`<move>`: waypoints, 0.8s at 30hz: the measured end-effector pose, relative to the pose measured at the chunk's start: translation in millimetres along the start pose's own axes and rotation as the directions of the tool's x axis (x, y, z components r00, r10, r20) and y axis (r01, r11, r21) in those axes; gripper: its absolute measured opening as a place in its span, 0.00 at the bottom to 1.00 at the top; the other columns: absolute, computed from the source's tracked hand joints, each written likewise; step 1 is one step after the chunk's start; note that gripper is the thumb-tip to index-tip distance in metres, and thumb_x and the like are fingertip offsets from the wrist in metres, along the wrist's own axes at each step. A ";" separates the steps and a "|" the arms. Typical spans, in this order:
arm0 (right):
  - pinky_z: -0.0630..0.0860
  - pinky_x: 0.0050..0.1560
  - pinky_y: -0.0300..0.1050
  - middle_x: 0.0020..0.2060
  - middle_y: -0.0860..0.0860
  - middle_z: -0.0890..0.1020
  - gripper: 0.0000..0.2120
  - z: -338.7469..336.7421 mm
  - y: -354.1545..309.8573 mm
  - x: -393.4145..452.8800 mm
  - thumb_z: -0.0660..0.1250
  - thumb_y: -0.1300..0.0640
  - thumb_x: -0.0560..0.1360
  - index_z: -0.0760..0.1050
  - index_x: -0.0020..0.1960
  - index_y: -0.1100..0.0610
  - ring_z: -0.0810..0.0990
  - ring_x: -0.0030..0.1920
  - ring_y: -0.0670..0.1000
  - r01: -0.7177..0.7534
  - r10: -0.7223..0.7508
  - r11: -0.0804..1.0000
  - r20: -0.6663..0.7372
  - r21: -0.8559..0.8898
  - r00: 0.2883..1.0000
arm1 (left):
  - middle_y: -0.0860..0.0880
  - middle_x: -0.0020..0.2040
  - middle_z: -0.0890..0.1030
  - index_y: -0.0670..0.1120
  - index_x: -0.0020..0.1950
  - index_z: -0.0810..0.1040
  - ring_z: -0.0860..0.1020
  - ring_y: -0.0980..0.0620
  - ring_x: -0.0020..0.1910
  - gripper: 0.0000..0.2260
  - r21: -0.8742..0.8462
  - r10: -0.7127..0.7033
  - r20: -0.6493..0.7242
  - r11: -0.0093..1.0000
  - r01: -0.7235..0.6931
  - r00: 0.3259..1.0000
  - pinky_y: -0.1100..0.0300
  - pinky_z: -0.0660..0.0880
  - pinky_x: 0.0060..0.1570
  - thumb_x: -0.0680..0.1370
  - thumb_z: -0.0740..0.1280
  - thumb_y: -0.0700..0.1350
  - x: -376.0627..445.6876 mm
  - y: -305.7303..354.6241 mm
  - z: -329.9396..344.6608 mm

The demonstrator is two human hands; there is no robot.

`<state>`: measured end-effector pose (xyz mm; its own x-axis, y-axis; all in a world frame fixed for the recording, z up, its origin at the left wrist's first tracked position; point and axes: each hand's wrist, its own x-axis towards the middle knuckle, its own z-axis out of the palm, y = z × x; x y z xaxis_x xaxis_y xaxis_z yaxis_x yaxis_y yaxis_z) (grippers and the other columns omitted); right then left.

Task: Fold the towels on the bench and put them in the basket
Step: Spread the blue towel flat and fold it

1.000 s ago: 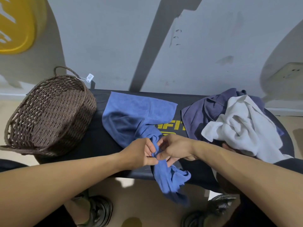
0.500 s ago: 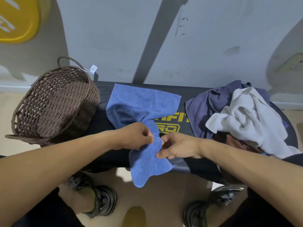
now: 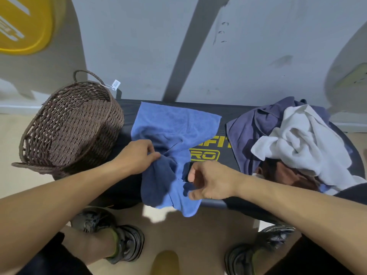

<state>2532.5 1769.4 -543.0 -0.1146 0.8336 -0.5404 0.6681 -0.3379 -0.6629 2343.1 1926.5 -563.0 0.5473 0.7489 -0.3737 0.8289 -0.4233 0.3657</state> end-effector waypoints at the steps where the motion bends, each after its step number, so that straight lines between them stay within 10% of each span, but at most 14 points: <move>1: 0.70 0.38 0.36 0.39 0.44 0.77 0.17 6.4 1.8 3.6 0.78 0.52 0.67 0.73 0.49 0.52 0.75 0.40 0.47 0.061 -0.066 0.993 -0.045 -0.096 0.997 | 0.55 0.35 0.77 0.51 0.39 0.74 0.75 0.57 0.36 0.09 -0.065 -0.035 -0.060 0.997 0.031 0.998 0.64 0.64 0.32 0.76 0.70 0.52 0.5 -4.1 2.2; 5: 0.72 0.52 0.48 0.53 0.51 0.70 0.29 41.6 13.6 22.2 0.77 0.43 0.66 0.70 0.61 0.53 0.68 0.54 0.54 0.165 -0.152 0.895 0.063 -0.415 0.986 | 0.55 0.35 0.77 0.52 0.39 0.72 0.76 0.56 0.36 0.11 -0.114 -0.043 -0.110 0.993 0.030 0.993 0.63 0.65 0.32 0.73 0.74 0.50 -1.2 -16.4 16.0; 11: 0.72 0.42 0.48 0.47 0.55 0.79 0.08 35.5 -2.6 45.6 0.67 0.54 0.74 0.76 0.51 0.57 0.77 0.49 0.60 0.090 -0.112 0.905 -0.028 -0.416 0.993 | 0.52 0.30 0.78 0.49 0.34 0.74 0.76 0.57 0.30 0.14 -0.086 -0.028 -0.093 0.996 0.020 0.995 0.60 0.68 0.32 0.74 0.72 0.54 -1.5 -1.1 2.4; 19: 0.68 0.31 0.37 0.29 0.47 0.78 0.13 -15.5 -23.9 4.7 0.77 0.50 0.71 0.79 0.48 0.56 0.71 0.28 0.45 0.034 0.014 0.921 -0.120 0.388 0.993 | 0.64 0.45 0.82 0.58 0.48 0.77 0.80 0.67 0.45 0.27 -0.354 0.162 0.270 0.933 -0.059 0.949 0.62 0.77 0.49 0.62 0.67 0.76 -58.1 46.1 -12.8; 24: 0.71 0.32 0.38 0.31 0.54 0.79 0.16 -10.9 -32.5 -20.6 0.76 0.51 0.72 0.77 0.52 0.60 0.75 0.28 0.48 0.099 0.033 0.711 -0.173 0.696 0.984 | 0.60 0.47 0.77 0.63 0.47 0.75 0.77 0.62 0.49 0.21 -0.324 0.290 -0.074 0.898 -0.298 0.954 0.70 0.71 0.43 0.60 0.74 0.68 -78.4 55.8 -20.9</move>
<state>2521.2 1768.0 -504.6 0.0366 0.8850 -0.4642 -0.0480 -0.4624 -0.8854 2344.0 1854.8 -495.5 0.7538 0.6299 -0.1873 0.5437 -0.4378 0.7160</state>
